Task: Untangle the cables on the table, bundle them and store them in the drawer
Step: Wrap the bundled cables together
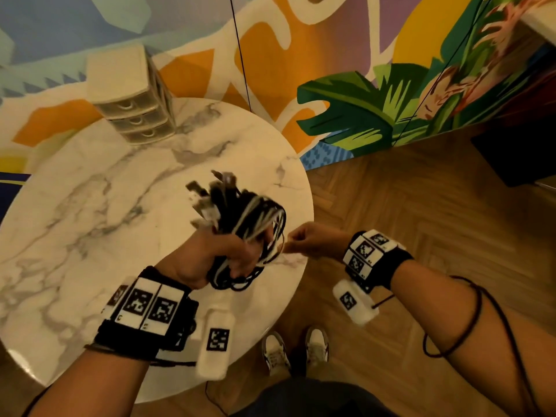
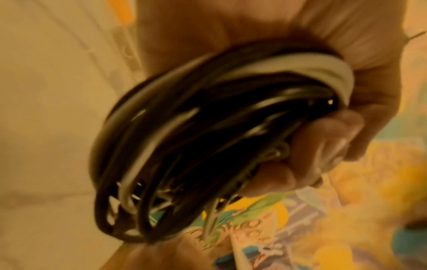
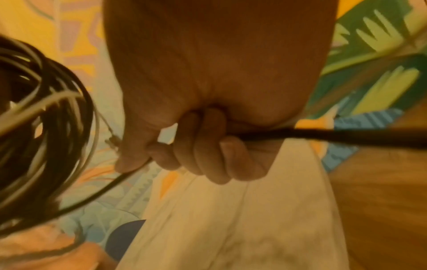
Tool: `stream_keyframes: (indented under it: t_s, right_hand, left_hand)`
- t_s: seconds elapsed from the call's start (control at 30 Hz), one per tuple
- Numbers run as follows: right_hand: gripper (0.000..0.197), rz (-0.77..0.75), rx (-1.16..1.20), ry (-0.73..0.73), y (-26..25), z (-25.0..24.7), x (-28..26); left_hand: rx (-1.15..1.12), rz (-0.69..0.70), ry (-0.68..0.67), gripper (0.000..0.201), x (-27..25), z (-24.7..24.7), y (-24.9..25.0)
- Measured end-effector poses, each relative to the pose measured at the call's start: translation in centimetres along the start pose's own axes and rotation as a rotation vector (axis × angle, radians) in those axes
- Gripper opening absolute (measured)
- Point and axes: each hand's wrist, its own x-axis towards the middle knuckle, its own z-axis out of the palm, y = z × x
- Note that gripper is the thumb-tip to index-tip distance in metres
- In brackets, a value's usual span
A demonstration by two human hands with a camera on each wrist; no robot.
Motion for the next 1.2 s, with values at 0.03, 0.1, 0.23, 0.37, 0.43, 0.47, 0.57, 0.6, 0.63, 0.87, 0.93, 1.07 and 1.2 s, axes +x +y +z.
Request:
stream_keyframes:
  t_s: [0.03, 0.1, 0.23, 0.37, 0.43, 0.47, 0.57, 0.6, 0.63, 0.87, 0.93, 1.07, 1.2]
  right_hand:
    - [0.040, -0.017, -0.090, 0.041, -0.5, -1.0, 0.1]
    - [0.043, -0.043, -0.280, 0.121, -1.8, -2.6, 0.2]
    - [0.041, -0.106, -0.501, 0.268, -4.3, -3.1, 0.0]
    - [0.034, -0.104, -0.299, 0.396, -5.6, -0.7, -1.0]
    - [0.030, -0.095, -0.146, 0.441, -6.1, 1.2, -1.0]
    - [0.029, -0.100, -0.118, 0.467, -6.2, 2.1, -0.8]
    - [0.027, -0.163, -0.065, 0.541, -6.8, 3.5, -0.3]
    - [0.027, -0.197, -0.057, 0.558, -6.9, 3.6, -0.2]
    - [0.028, -0.230, -0.059, 0.573, -7.0, 3.6, -0.2]
    - [0.034, -0.309, 0.219, 0.660, -6.9, 4.3, -0.6]
    - [0.040, -0.304, 0.173, 0.686, -6.7, 4.3, -0.7]
    - [0.046, -0.294, -0.114, 0.752, -6.8, 5.2, -1.4]
    - [0.054, -0.286, -0.530, 0.835, -6.4, 6.4, -2.1]
  left_hand:
    - [0.062, -0.054, -0.004, 0.028, -0.1, 0.1, -0.3]
    - [0.253, -0.163, 0.010, 0.029, -0.1, 0.4, -0.9]
    - [0.564, -0.166, 0.211, 0.030, 1.0, 0.5, -1.9]
    - [0.409, -0.043, 0.502, 0.023, 1.8, 0.3, -2.5]
    - [0.325, -0.013, 0.602, 0.017, 2.2, 0.4, -2.5]
    - [0.298, -0.004, 0.630, 0.013, 2.5, 0.5, -2.5]
    - [0.307, 0.014, 0.656, 0.010, 3.0, 0.9, -2.6]
    - [0.320, 0.018, 0.657, 0.011, 3.1, 1.0, -2.6]
    - [0.323, 0.017, 0.653, 0.011, 3.0, 1.0, -2.6]
    - [0.078, -0.003, 0.636, 0.021, 2.4, 1.1, -2.0]
    - [0.032, -0.002, 0.593, 0.022, 2.3, 1.1, -1.6]
    - [-0.050, -0.065, 0.562, 0.035, 2.2, 0.6, -1.4]
    - [-0.146, -0.080, 0.550, 0.048, 2.1, 0.5, -1.8]
